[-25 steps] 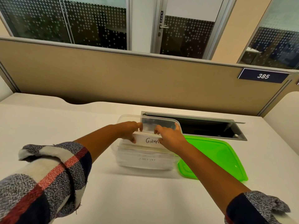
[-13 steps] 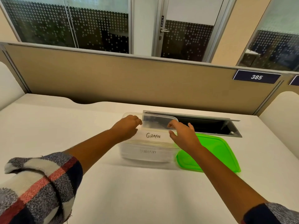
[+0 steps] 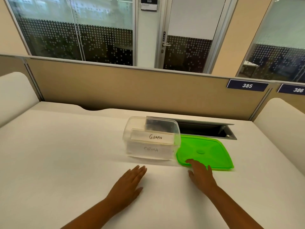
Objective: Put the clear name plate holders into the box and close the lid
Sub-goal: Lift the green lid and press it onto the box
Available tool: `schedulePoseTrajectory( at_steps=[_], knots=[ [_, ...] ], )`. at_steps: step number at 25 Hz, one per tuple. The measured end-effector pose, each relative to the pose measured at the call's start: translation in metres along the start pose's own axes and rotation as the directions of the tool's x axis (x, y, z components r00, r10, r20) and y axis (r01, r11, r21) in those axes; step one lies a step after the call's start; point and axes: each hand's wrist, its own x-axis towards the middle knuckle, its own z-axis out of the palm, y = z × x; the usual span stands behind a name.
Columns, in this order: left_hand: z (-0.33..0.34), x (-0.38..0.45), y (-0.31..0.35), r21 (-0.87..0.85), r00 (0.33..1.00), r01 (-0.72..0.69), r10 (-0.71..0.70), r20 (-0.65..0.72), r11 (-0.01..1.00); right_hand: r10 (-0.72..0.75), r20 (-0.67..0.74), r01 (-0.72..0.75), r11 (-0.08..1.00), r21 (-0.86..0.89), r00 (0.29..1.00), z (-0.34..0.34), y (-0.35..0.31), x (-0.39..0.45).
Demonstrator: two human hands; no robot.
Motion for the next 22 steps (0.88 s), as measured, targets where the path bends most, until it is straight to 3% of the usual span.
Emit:
schedulePoseTrajectory(
  at_steps=[3,5,10,16,18,22],
  knots=[
    [0.012,-0.020,0.003,-0.072,0.976,0.215,-0.216,-0.012,0.974,0.011,-0.037,-0.014,0.997,-0.077,0.999,0.004,-0.007,-0.011],
    [0.011,-0.027,0.006,-0.082,0.957,0.287,-0.289,-0.006,0.954,0.002,-0.165,-0.020,0.994,-0.107,0.986,0.002,-0.016,-0.021],
    [0.010,-0.034,0.010,-0.068,0.955,0.297,-0.294,0.043,0.953,-0.104,-0.304,0.042,0.978,-0.205,0.947,0.003,-0.020,-0.052],
    [0.014,-0.041,0.012,-0.082,0.963,0.271,-0.271,0.006,0.959,-0.173,-0.270,0.118,0.971,-0.209,0.947,0.015,-0.027,-0.098],
    [0.017,-0.045,0.006,-0.165,0.956,0.276,-0.288,-0.055,0.947,-0.190,-0.256,0.147,0.973,-0.180,0.948,0.014,-0.031,-0.109],
    [0.026,-0.050,-0.002,-0.293,0.946,0.317,-0.321,0.035,0.902,-0.302,-0.215,0.286,0.953,-0.099,0.929,0.004,-0.054,-0.130]
  ],
)
